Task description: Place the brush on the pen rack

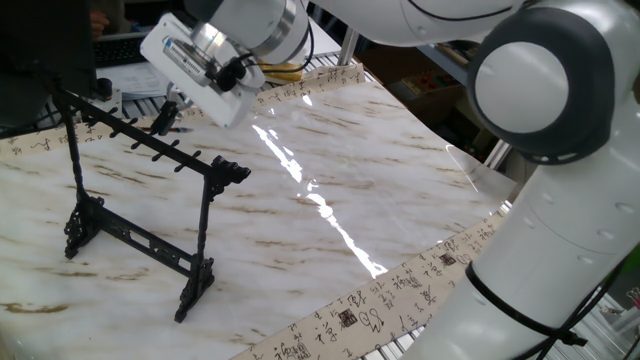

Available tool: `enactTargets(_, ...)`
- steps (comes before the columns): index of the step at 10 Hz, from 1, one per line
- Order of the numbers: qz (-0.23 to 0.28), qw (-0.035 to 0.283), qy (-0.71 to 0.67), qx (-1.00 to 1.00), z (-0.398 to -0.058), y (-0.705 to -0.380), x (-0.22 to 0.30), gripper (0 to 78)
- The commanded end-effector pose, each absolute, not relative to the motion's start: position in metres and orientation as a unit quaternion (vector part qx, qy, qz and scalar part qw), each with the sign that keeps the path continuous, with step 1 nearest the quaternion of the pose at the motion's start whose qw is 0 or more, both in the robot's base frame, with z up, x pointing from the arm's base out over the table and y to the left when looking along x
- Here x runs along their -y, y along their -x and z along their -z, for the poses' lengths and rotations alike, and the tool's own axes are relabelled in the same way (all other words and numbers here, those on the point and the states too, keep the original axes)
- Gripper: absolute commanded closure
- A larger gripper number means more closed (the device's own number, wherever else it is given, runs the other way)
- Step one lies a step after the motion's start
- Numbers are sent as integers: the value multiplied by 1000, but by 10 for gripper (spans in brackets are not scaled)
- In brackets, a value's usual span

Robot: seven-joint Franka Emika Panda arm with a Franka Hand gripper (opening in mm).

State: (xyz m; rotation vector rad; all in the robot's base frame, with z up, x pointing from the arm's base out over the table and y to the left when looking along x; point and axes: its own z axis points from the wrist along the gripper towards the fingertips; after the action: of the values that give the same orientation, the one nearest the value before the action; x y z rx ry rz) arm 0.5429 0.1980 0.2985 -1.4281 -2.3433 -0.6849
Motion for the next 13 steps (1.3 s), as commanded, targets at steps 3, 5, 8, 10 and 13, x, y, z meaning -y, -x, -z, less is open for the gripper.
enactTargets(3, 236, 128, 508, 819, -286, -525, -206, 764)
enactTargets(5, 233, 124, 515, 816, -284, -523, -208, 764)
enactTargets(8, 232, 117, 527, 809, -283, -521, -211, 764)
enactTargets(10, 226, 115, 535, 806, -283, -520, -213, 764)
enactTargets(13, 223, 109, 539, 805, -283, -517, -214, 764)
